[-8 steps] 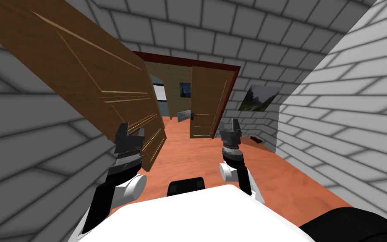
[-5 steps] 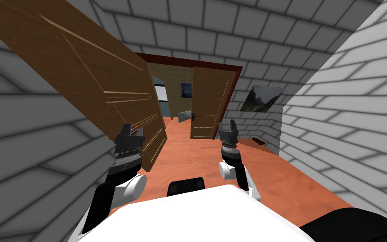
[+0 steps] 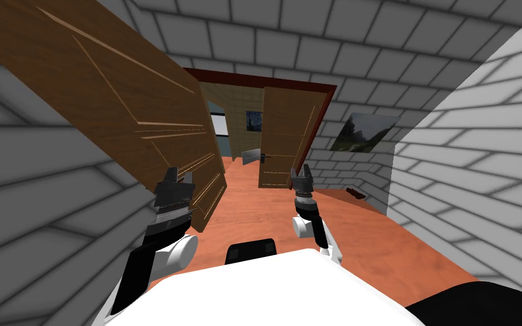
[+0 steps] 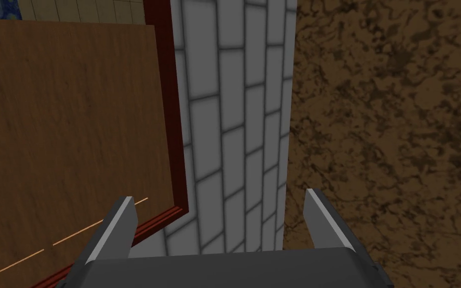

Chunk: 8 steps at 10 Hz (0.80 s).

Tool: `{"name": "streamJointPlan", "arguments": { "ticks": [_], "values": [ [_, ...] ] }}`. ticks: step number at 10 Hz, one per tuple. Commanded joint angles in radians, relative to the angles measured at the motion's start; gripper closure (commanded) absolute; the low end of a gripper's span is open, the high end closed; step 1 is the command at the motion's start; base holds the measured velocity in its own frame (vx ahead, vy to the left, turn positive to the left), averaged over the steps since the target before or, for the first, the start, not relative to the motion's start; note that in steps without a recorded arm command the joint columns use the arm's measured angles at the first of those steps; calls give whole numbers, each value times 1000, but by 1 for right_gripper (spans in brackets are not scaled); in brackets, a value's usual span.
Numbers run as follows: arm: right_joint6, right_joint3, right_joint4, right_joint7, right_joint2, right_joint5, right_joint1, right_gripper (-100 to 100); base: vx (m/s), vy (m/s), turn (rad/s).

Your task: Pull the door open

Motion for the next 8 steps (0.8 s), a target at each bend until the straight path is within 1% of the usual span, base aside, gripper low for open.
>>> {"name": "streamJointPlan", "arguments": {
  "ticks": [1,5,6,8],
  "values": [
    [5,-3,47,10,-11,-22,-26,-100,70,15,69],
    [8,-9,162,33,-40,-81,-82,-100,89,1,73],
    [8,-9,168,33,-40,-81,-82,-100,57,-1,24],
    [9,-13,232,46,-56,-114,-112,-100,62,5,61]
  ]
}}
